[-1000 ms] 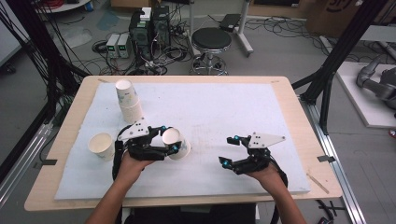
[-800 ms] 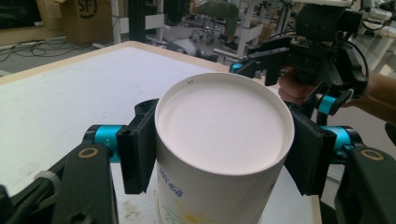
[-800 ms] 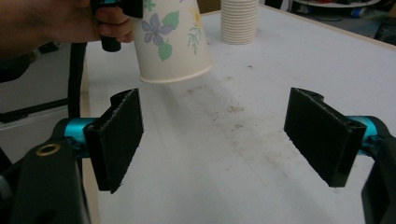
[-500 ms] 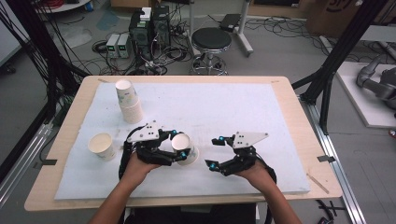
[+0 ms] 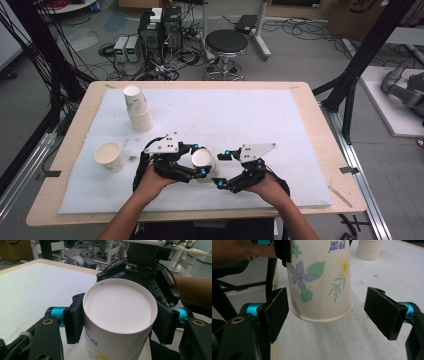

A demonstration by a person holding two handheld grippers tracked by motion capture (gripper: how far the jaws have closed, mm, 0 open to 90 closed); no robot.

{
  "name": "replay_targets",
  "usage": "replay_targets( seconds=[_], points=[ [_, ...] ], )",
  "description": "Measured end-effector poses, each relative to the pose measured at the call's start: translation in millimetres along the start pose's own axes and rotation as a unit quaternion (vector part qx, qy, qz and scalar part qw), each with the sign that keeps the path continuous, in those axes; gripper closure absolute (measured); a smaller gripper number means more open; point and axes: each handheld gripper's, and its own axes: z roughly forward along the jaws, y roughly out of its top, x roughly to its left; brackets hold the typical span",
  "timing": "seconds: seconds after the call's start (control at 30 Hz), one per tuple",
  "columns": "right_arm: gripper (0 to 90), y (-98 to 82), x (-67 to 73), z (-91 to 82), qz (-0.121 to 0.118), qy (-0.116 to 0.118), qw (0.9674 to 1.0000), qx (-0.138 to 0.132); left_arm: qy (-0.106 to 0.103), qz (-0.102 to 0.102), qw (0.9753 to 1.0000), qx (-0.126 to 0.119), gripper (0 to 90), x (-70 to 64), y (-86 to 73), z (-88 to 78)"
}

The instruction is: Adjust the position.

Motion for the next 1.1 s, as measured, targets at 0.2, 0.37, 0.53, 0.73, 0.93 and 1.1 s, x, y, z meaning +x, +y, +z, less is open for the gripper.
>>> replay_targets(
  seconds=[0.2,0.37,0.53,0.73,0.93,1.1],
  points=[
    [20.2,-0.8,2.8,5.0,0.003,0.018,0.9998,0.003,-0.025,-0.001,0.9997,0.0,35.2,-2.0,-0.8,7.9],
    [20.9,-2.5,3.5,8.6,0.008,0.032,0.9994,0.004,-0.036,-0.003,0.9993,-0.006,35.2,-2.2,-3.4,11.5],
    [28.0,-4.4,2.5,9.6,0.009,0.044,0.999,0.004,-0.038,-0.005,0.9992,-0.009,35.5,-0.9,-5.6,10.9],
    [31.1,-3.7,2.8,10.0,0.002,0.045,0.9989,0.011,-0.037,-0.006,0.9993,-0.007,32.3,-1.6,-6.1,10.8],
    [32.4,-3.2,3.0,11.0,-0.01,0.041,0.9987,0.028,-0.015,-0.013,0.9998,0.008,16.3,-0.7,-2.6,8.9],
    [32.5,-0.3,2.2,9.8,-0.022,0.031,0.9979,0.052,-0.012,-0.009,0.9992,0.038,16.4,1.6,3.4,3.8]
  ],
)
